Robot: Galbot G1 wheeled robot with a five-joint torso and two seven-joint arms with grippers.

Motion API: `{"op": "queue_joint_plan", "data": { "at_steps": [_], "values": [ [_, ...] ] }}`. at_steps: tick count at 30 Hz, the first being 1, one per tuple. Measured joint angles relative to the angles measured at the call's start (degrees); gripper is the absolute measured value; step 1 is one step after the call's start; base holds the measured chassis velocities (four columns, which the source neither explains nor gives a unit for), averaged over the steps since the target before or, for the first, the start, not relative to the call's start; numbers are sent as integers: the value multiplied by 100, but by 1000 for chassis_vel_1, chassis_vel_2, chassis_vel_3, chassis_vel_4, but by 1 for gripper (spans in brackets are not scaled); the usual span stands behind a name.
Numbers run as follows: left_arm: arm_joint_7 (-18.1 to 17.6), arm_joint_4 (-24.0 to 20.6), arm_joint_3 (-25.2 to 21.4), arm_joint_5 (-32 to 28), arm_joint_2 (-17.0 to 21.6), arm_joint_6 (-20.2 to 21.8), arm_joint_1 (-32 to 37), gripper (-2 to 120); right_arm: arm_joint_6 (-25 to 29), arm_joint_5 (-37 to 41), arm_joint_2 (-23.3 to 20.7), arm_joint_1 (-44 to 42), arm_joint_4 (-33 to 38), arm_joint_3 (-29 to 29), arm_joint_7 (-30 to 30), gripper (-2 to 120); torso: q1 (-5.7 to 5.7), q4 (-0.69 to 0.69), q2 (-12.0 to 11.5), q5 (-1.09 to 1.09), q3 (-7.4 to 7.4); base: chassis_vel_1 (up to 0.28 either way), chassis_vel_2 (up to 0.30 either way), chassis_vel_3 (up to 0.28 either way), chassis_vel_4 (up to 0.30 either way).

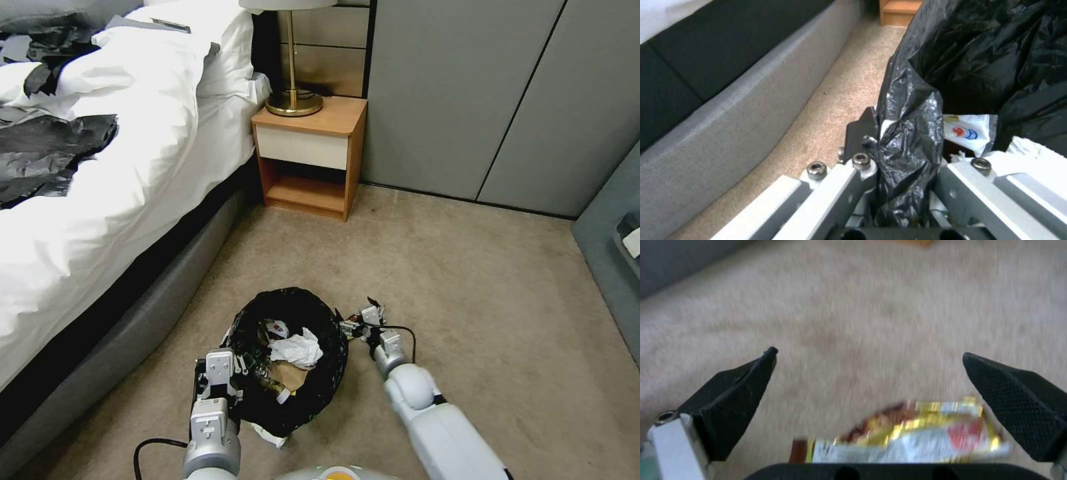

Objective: Pick up the trash bin, then pick up the garbage from the floor and place it into the trash bin.

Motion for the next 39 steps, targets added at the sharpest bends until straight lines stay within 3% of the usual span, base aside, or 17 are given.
{"op": "queue_joint_plan", "data": {
  "at_steps": [3,11,16,26,39],
  "values": [
    [0,0,1,7,5,-3,18,3,-142,68,35,-5,-1,-32,174,100,0,0,0,0,0,0,0,0,0],
    [0,-13,16,74,11,-25,86,3,-1042,1377,215,2,195,-40,1004,100,-1,0,0,0,0,0,0,0,0],
    [3,1,42,117,5,-32,102,3,-1450,1577,384,43,197,65,1430,100,0,0,0,1,0,0,0,0,0],
    [5,-40,-46,75,38,-36,136,3,-1397,1486,681,234,-317,288,1504,100,-1,0,0,0,0,0,0,0,0],
    [-5,-69,-110,36,59,-43,187,3,-878,1116,1002,725,-1497,670,946,100,0,0,0,0,0,0,0,0,0]
  ]
}}
